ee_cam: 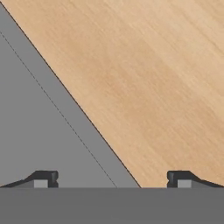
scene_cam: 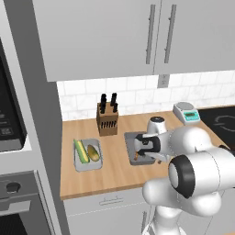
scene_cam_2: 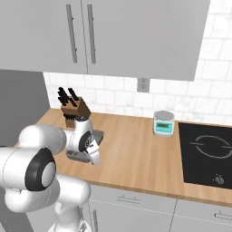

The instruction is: Take the meat container that has the chicken drumstick and place it on the second highest rack of the freezer. Then take the vegetable container that has the cucumber and corn and place it on the highest rack of the freezer.

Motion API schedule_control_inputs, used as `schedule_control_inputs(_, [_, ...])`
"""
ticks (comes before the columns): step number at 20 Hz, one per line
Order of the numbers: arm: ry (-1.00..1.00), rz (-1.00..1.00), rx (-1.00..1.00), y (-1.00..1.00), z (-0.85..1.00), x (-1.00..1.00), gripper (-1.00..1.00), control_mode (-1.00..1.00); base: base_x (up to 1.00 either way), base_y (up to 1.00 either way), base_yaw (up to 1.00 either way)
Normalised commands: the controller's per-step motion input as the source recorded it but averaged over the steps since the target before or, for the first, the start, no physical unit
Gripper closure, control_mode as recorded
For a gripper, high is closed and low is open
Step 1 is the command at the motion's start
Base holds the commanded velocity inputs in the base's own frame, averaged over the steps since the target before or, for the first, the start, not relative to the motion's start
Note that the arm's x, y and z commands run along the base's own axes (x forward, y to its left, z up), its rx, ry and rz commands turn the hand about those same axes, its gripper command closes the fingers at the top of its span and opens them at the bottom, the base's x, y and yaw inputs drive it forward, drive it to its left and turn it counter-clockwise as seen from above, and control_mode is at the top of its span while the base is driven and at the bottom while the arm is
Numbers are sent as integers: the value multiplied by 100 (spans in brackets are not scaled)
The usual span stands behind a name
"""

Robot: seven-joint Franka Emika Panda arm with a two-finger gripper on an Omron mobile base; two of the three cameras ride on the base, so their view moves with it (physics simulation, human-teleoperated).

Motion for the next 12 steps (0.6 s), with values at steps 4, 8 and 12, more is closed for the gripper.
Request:
schedule_control_inputs(4, [0,0,0,0,0,-2,-100,-100,0,0,0])
schedule_control_inputs(8, [2,-3,0,1,0,-5,-100,-100,0,0,0])
schedule_control_inputs(12, [6,-6,0,12,0,-9,-100,-100,0,0,0])
